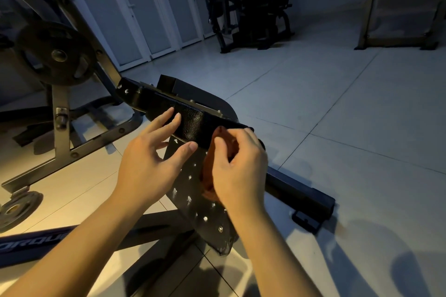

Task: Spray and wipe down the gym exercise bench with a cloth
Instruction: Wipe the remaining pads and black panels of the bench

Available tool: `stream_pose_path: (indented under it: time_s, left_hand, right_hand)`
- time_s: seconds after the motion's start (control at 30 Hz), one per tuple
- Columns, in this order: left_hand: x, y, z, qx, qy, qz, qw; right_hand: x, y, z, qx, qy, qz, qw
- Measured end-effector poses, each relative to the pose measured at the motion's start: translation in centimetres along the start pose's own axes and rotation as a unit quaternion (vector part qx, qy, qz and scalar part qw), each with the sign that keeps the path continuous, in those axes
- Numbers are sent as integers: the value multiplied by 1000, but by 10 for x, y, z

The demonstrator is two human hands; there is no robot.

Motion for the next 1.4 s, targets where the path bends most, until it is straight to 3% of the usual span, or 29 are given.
stream_pose_path:
  time_s: [0.17, 0.4, 0.57, 0.7, 0.83, 1.0, 1.13, 1.27, 1.4]
  left_hand:
    - [1, 0, -2, 4, -1, -4, 1000]
    - [-2, 1, 0, -5, -1, -10, 1000]
    - [-5, 0, 2, 6, 6, 2, 1000]
    - [-7, -1, 3, 2, 11, 5, 1000]
    - [-5, -1, 2, -1, 21, 6, 1000]
    - [-4, -1, 2, -1, 33, 0, 999]
    - [-5, 0, 5, 1, 36, 13, 999]
    - [-9, -4, 9, -13, 44, 25, 999]
    - [-13, -5, 13, -34, 51, 28, 998]
  right_hand:
    - [47, -19, 12, 6, 95, -58, 994]
    - [4, 1, -1, 6, -8, 24, 1000]
    - [65, -24, 11, 27, 121, -27, 992]
    - [93, -47, 13, 135, 230, 7, 964]
    - [93, -40, 13, 169, 313, 118, 927]
    - [36, -30, 13, 179, 229, 154, 944]
    - [-12, -17, 13, 131, 177, 194, 956]
    - [-14, -36, 17, 159, 224, 238, 932]
    - [23, -64, 13, 237, 266, 170, 919]
Point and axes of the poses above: each hand's wrist, its own z-axis towards the middle knuckle, its own y-axis out of the palm, x = y × z, the point moved 5 cm from there along z, towards the middle knuckle, and after that the axes turned 12 degrees about -y, right-handed, at the moved point
